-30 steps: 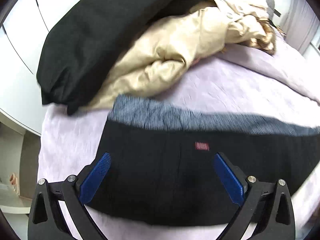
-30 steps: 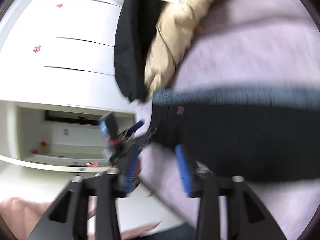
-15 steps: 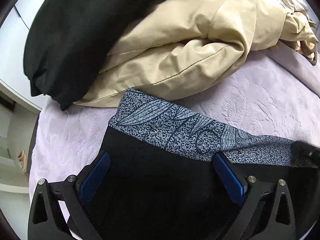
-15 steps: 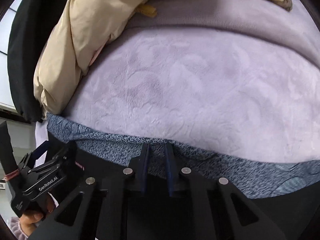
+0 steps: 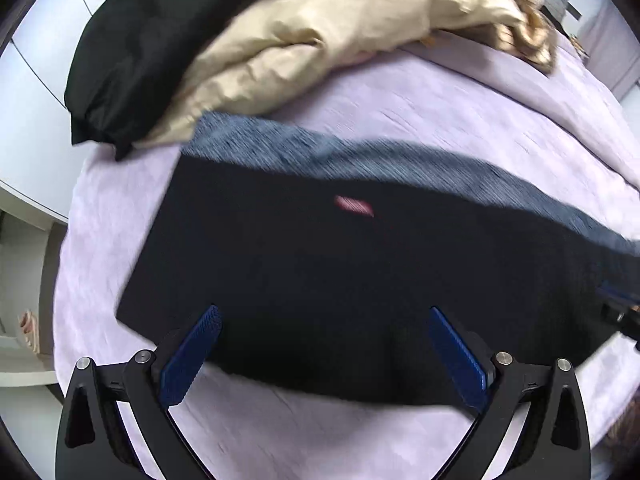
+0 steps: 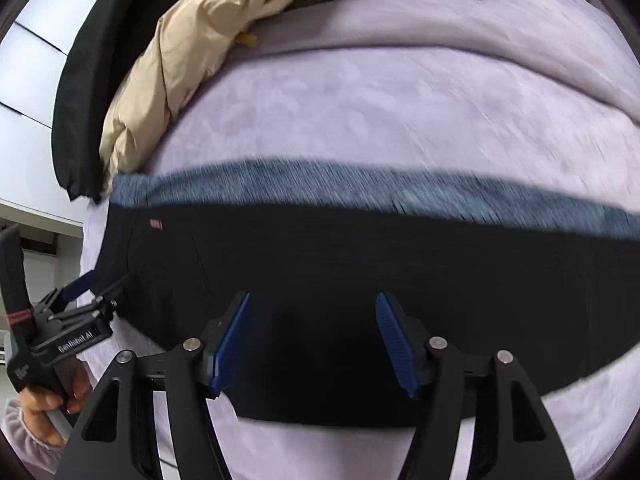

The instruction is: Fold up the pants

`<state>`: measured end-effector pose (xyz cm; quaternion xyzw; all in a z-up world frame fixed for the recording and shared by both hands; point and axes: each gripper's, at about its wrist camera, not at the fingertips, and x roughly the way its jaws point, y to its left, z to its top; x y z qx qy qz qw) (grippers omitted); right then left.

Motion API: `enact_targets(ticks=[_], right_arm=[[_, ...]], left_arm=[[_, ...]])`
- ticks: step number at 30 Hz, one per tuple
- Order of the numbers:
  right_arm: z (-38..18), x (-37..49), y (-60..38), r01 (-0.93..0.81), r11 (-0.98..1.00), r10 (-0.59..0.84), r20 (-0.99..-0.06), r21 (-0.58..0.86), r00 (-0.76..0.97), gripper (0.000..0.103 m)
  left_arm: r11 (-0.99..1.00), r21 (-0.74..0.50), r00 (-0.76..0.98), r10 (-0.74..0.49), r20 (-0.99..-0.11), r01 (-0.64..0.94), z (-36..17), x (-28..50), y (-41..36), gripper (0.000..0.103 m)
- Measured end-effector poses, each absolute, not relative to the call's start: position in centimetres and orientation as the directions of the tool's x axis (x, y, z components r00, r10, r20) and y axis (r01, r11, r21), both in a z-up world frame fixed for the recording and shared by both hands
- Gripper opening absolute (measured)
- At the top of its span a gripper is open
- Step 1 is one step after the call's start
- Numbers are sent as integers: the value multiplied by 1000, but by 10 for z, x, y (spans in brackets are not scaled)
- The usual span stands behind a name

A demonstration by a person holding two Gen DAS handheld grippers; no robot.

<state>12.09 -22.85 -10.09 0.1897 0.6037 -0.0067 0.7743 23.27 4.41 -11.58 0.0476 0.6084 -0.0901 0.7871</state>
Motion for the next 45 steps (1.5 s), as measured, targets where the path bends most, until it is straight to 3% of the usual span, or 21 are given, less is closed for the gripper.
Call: enact_targets(ticks=[10,26,45], right_arm=[[-83,29,-247,400,876,150,-941,268,303,87],[-86,-35,-321,540,768,180,-925,344,334,88],[-97,-93,-501,517,778,206,-922,357,327,88]], left_arm=[[927,-95,156,-161,-974,363,-92,174,-15,103],[867,-33,123,-108,-987,497,-74,126,-106,103],[897,55,108,9,-994,439,-68,65,-278,103]])
